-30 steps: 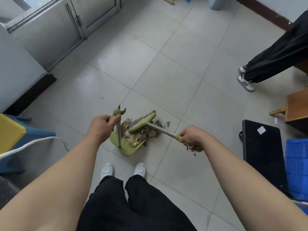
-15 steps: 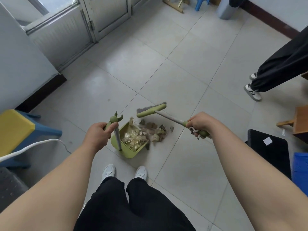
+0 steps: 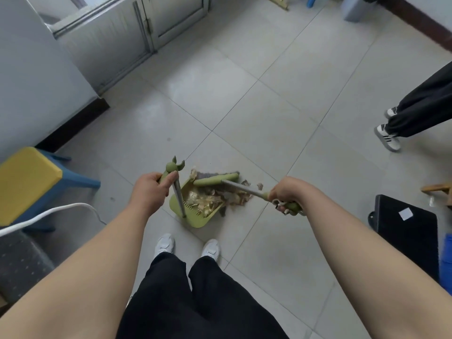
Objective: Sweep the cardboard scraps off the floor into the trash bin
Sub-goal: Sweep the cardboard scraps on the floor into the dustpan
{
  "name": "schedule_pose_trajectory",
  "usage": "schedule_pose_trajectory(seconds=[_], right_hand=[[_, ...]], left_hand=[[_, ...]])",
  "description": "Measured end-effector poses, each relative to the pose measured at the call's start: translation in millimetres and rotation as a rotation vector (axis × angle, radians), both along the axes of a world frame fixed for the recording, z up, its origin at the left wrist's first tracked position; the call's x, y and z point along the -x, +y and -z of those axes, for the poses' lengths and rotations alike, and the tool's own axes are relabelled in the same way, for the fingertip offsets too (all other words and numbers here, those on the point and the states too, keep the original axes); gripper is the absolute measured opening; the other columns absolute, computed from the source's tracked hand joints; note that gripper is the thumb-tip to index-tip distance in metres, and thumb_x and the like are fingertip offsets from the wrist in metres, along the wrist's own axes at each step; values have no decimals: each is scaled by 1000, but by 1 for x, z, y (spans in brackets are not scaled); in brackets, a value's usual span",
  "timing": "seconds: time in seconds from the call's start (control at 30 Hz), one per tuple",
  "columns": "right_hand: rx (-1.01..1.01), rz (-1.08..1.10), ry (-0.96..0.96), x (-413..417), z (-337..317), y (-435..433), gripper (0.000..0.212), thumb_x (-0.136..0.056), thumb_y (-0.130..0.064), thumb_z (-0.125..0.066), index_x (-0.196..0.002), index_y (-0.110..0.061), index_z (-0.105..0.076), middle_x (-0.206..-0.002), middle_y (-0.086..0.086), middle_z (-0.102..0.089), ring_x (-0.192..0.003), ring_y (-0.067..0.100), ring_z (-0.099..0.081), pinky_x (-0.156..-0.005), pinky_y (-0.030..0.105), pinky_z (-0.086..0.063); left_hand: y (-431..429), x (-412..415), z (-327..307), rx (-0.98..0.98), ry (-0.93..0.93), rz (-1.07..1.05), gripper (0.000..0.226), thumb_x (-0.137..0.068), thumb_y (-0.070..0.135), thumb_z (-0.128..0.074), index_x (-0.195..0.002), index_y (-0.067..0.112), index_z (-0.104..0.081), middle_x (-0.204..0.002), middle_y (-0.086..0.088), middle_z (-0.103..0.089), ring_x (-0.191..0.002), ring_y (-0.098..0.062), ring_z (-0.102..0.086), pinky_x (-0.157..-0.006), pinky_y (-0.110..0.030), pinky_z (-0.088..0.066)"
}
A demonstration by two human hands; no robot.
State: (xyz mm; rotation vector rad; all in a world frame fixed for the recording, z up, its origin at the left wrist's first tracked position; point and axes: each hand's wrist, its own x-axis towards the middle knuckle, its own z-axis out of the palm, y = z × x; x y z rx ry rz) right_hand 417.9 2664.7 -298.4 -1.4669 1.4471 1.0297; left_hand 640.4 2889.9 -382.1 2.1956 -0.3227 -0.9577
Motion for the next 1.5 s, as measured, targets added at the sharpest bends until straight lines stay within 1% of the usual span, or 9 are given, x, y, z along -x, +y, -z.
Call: schedule_pose_trajectory(seconds=[0.2,0.43,0.57,0.67,0.93,1.1,1.27,1.37,1.5], right_hand=[[44,-125,-24,7,-48,-12,7,-93,-8,-43,-92,-7,-50,-71,11,-50,-44,18,-42,-43,19,-32],[151,-84,-82,6,-62,-30,43,-94,-11,-51,-136,0,-52,-74,12,-52,-46,19,-43,-49,22,-32],[110,47,-37,1,-44,-28,17,-96,-12,-45,-96,-6,-62,-65,10,-50,-48,17,-43,-46,22,-31],[132,138,-36,10,-27,-19,27,-96,-11,-44,-69,-8,-46,-59,10,-49,-41,16,-44,-41,17,-31],[78,122,-42,18,-12,34,12,-97,-7,-42,-95,-5,-53,-79,16,-54,-47,20,-45,-43,22,-32],[118,120,-86,28,-38,32,31,-90,-4,-52,-119,-1,-63,-75,13,-54,-42,19,-43,-46,20,-32],[203,351,-117,47,-48,45,33,-86,-7,-59,-118,-10,-66,-60,11,-56,-29,15,-42,-40,13,-32],[234,473,-121,53,-34,59,34,-87,-6,-56,-119,4,-62,-63,14,-55,-34,16,-43,-43,14,-30],[268,711,-114,51,-9,79,16,-90,-13,-58,-87,1,-64,-61,14,-53,-29,14,-43,-43,14,-30]], left_hand=[[-10,3,-4,-3,9,24,49,-89,52,-62,-71,6,-59,-57,-5,-52,-41,-21,-42,-45,-27,-38],[3,0,-7,-45,44,117,51,-90,53,-60,-77,4,-58,-61,-8,-53,-44,-21,-43,-47,-30,-41],[22,-6,-4,-99,-72,232,56,-89,59,-55,-76,5,-56,-62,-5,-46,-54,-23,-41,-57,-34,-38],[32,-8,0,-154,-187,306,64,-88,67,-49,-83,4,-60,-63,-4,-50,-62,-27,-50,-63,-38,-44],[27,-18,7,-168,-213,376,72,-79,81,-34,-83,15,-62,-72,-5,-63,-72,-23,-59,-72,-42,-51],[27,-28,6,-129,-171,406,70,-77,81,-37,-81,16,-62,-71,-4,-62,-70,-20,-57,-65,-37,-45],[31,-48,0,-127,-171,537,73,-80,77,-41,-77,5,-57,-60,-3,-50,-60,-23,-50,-57,-35,-40],[28,-60,-5,-124,-181,637,71,-80,77,-41,-74,8,-56,-58,-1,-50,-57,-21,-50,-55,-34,-38],[22,-71,-7,-135,-186,720,64,-79,79,-42,-64,17,-45,-54,4,-42,-53,-18,-43,-53,-32,-33]])
